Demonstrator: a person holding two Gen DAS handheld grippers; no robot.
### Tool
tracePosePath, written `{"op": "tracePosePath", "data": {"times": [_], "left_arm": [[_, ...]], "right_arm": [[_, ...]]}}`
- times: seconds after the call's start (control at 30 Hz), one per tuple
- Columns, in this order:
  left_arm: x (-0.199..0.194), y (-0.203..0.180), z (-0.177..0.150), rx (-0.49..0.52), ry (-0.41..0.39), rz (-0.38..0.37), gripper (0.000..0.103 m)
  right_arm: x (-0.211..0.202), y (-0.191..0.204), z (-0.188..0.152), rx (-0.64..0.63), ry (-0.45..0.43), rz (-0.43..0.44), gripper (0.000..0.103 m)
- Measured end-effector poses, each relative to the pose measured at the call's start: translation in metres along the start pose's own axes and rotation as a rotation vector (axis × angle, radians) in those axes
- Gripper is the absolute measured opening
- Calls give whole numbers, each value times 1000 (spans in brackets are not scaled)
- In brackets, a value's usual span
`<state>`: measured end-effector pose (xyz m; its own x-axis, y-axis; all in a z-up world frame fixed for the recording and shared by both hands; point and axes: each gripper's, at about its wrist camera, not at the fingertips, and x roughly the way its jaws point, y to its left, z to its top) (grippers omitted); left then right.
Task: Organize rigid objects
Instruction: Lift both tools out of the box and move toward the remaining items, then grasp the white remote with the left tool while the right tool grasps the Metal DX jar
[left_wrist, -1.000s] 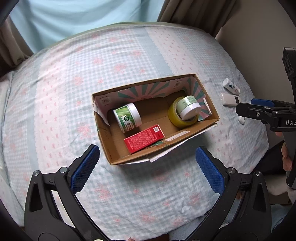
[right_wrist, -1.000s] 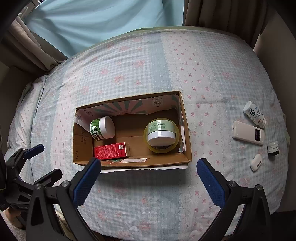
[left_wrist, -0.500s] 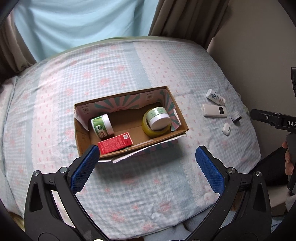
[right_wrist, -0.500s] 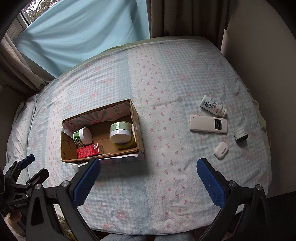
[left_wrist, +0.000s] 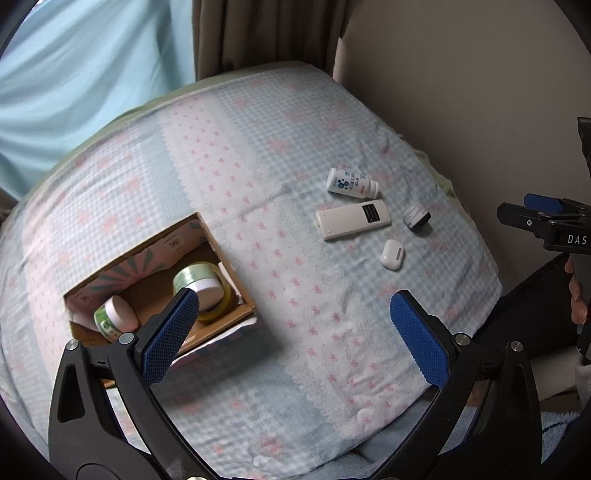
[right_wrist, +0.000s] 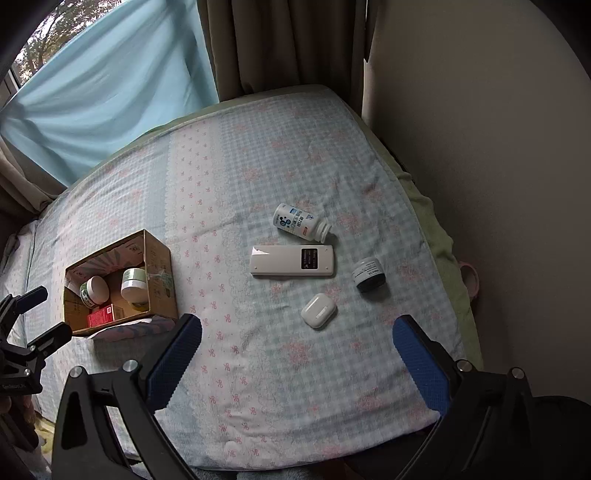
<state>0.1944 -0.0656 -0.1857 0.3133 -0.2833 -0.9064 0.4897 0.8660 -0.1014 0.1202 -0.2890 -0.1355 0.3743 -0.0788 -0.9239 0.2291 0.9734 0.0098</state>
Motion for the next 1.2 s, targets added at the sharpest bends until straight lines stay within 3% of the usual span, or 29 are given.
{"op": "tracePosePath", "data": {"times": [0.27, 0.5, 0.67, 0.9, 1.2], "left_arm": [[76, -69, 65, 230, 120, -20, 103], [178, -118, 96, 489, 275, -3, 103], [238, -142, 96, 631, 365, -18, 103], [309, -161, 79, 843, 467, -81, 103], [354, -169, 70, 1037, 488, -119, 96]], "right_arm": [[44, -66, 25, 37, 62, -34, 103], [116, -94, 45, -25, 208, -11, 103], [169, -121, 36, -10, 302, -1, 103], [221, -141, 35, -30, 352, 21, 103], [268, -135, 29, -124, 418, 44, 103]]}}
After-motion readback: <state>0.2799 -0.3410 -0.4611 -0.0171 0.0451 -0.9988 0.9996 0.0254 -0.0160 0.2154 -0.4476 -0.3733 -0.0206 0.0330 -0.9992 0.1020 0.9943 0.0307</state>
